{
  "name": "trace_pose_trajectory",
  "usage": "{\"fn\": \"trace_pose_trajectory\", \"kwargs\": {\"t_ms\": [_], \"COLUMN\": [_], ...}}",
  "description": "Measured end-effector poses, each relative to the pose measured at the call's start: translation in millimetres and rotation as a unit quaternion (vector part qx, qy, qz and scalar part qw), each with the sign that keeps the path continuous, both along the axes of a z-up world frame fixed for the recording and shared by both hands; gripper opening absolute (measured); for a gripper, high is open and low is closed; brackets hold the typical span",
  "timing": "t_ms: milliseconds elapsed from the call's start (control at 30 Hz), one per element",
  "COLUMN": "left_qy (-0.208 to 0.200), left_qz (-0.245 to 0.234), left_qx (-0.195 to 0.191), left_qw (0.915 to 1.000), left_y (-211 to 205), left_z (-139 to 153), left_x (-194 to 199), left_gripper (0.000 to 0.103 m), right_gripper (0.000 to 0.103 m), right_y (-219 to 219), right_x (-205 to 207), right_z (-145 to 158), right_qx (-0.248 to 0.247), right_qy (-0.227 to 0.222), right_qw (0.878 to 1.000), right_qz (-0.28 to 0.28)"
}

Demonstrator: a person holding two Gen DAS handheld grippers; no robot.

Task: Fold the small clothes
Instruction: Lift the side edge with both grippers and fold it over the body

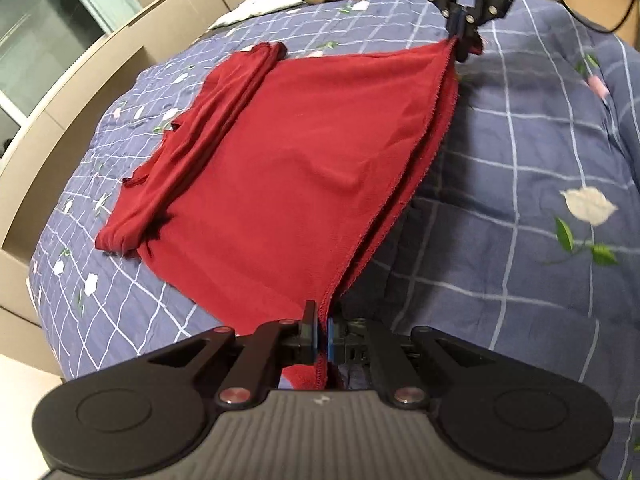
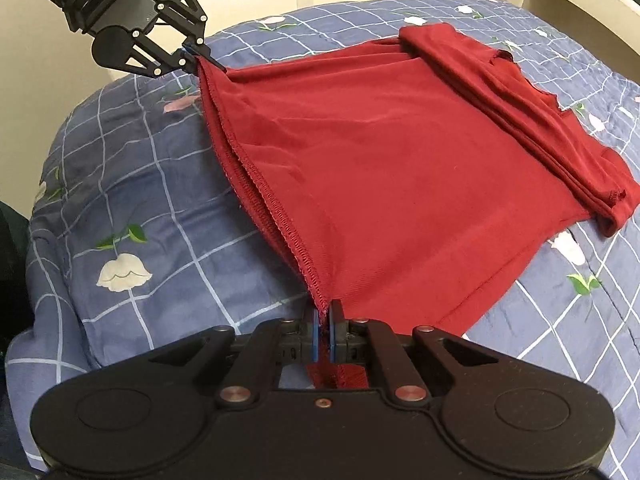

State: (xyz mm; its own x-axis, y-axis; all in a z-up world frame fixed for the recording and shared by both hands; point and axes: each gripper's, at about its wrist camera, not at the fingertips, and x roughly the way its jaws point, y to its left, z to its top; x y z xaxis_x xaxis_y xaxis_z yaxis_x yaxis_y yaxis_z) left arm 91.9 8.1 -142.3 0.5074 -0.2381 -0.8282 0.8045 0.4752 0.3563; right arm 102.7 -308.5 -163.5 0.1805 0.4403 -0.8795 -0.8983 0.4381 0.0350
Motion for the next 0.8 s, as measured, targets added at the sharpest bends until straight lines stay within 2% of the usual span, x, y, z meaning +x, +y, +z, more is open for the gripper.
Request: {"fn": "trace_pose_trajectory", "kwargs": {"t_ms": [167,433,800], "left_qy": [0.004,0.032,0.045], "left_qz": [0.004,0.057,0.075], "left_qx": [-0.006,-0.039,-0.043], "left_qw": [1.0,0.9971,0.9953], "left_y": [2.8,6.6,5.5], "left_z": [3.3,16.6,24.7], "left_x": [3.8,31.4,50.3], "left_gripper": [0.003,0.003,0.003], "right_gripper": [0.004,0.004,0.004], "right_y": [0.9,-0.8,-8.1], "right_x": [4.8,30.5,41.1], "right_z": [-2.8,-1.3,7.7], "right_qx": [0.004,0.014,0.032], "right_qy": [0.011,0.055,0.053], "right_qw": [1.0,0.996,0.995], "right_qz": [-0.009,-0.064,-0.084]}}
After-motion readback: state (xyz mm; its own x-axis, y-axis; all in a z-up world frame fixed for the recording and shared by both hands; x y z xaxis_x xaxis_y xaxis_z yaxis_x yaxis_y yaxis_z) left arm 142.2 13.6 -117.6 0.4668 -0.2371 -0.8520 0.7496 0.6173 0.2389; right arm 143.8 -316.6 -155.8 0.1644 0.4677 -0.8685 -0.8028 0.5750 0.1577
